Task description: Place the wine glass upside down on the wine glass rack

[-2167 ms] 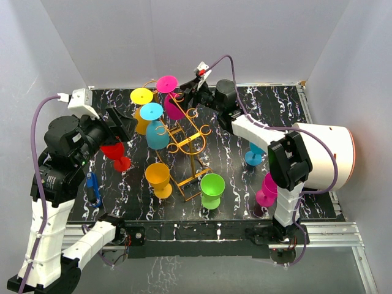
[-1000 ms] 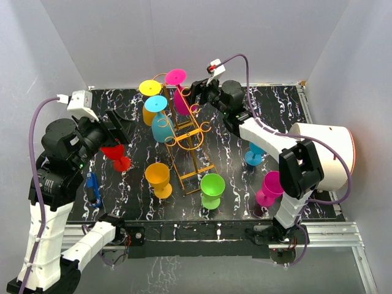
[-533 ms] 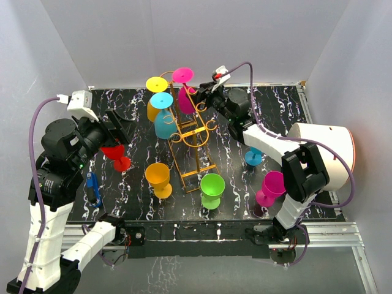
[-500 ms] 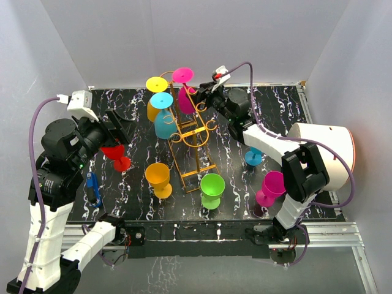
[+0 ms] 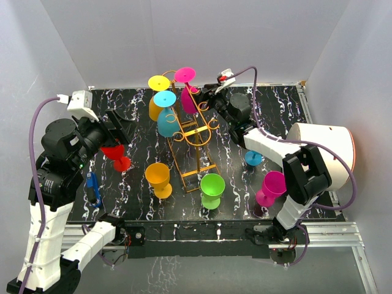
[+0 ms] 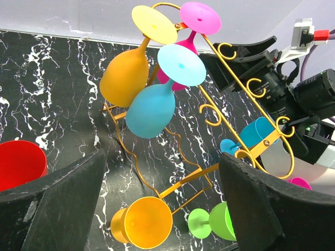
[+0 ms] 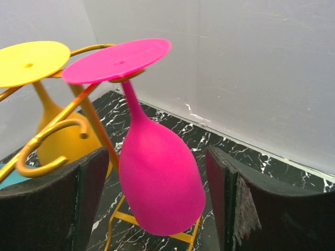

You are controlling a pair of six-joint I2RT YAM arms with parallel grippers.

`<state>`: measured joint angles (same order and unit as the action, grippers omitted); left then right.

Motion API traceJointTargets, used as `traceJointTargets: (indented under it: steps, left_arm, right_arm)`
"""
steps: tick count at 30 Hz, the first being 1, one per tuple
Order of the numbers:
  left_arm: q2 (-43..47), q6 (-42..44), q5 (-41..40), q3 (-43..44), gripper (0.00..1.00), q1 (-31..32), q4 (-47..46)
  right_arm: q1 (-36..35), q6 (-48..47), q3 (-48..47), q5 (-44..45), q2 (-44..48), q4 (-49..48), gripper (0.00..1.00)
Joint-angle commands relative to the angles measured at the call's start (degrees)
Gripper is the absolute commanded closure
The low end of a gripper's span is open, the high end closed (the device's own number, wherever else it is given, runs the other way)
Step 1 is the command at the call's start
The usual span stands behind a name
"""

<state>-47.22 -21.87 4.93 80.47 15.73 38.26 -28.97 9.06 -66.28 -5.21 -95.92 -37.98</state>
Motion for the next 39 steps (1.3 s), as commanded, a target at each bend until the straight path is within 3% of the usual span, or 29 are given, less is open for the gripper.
traceJointTargets:
  steps: [1, 11, 17, 21, 30, 36, 39]
  left_arm:
    - [-0.4, 0.6, 1.6, 0.2, 0.13, 0.1, -0.5]
    - [-0.7, 0.5, 2.4, 0.2, 0.13, 0.1, -1.0]
    - [0.1, 1.0, 2.1, -0.6, 0.13, 0.1, -1.2]
    - [0.8, 1.0, 2.3, -2.5, 0.12, 0.1, -2.0]
    - [0.8, -3.2, 3.0, -10.7, 0.16, 0.1, 0.8]
    - [-3.5, -7.4, 2.9, -13.8, 0.30, 0.1, 9.8]
    - [-5.2, -7.9, 5.2, -16.4, 0.34, 0.1, 12.2]
  right_arm:
    - [0.0, 1.3, 1.6, 5.6, 4.8, -3.2, 0.26]
    - [0.1, 4.5, 1.0, 16.3, 8.3, 5.7, 0.25]
    - [0.7, 8.8, -3.3, 28.1, 14.5, 27.1, 0.25]
    - [1.2, 10.8, -4.6, 31.3, 20.9, 40.8, 0.25]
    - [1.1, 15.2, -5.1, 28.9, 32.8, 65.4, 0.26]
    - [1.1, 16.4, -4.3, 20.9, 42.2, 63.4, 0.27]
    - [1.2, 14.0, -5.6, 11.9, 45.3, 58.3, 0.27]
